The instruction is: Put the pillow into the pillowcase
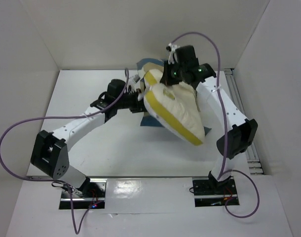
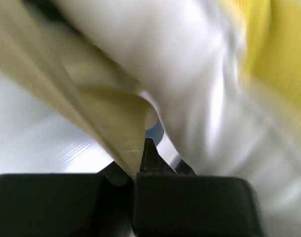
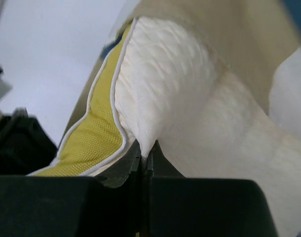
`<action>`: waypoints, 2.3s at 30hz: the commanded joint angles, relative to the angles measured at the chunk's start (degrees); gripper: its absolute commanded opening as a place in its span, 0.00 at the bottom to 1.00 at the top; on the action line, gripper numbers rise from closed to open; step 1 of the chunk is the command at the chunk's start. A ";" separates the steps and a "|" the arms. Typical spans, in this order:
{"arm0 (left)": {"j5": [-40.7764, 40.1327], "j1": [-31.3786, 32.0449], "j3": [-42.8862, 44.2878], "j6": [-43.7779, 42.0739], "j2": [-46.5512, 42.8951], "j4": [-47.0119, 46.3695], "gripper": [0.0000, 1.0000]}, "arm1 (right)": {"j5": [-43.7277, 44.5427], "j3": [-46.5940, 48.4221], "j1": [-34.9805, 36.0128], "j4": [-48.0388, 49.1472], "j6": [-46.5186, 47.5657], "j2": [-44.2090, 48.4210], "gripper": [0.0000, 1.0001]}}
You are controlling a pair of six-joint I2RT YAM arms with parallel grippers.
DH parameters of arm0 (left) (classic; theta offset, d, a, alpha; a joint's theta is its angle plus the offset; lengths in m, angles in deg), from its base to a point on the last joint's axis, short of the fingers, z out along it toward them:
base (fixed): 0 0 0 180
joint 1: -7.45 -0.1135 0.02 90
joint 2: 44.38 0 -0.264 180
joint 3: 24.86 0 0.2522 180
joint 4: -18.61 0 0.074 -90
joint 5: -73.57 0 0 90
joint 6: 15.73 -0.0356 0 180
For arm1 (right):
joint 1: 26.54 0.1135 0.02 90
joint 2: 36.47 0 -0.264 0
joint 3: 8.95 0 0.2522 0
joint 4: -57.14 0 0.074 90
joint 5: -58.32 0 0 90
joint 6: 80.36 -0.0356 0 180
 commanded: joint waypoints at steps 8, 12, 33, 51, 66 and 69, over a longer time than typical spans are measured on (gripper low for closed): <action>27.93 -6.27 -19.32 13.28 -18.34 -17.60 0.00 | 6.10 0.66 10.25 13.01 1.11 -6.97 0.00; 32.34 -9.08 -34.39 20.74 -28.97 -23.94 0.00 | 11.10 -6.40 9.20 13.47 -0.81 -19.44 0.00; 37.10 -13.92 -26.97 3.64 -46.86 15.23 0.00 | 16.64 11.18 12.70 13.27 -4.86 -24.30 0.00; -3.70 -14.62 -1.56 -12.46 -34.22 43.65 0.77 | 16.92 -25.19 3.95 17.68 -9.78 9.07 0.51; -20.46 -0.22 6.87 -11.14 -9.35 41.80 0.82 | -0.16 -42.62 10.25 29.12 -18.40 5.48 0.22; -26.70 3.91 10.29 -11.14 -5.83 41.80 0.94 | 3.54 -43.41 6.49 29.11 -17.87 9.96 0.69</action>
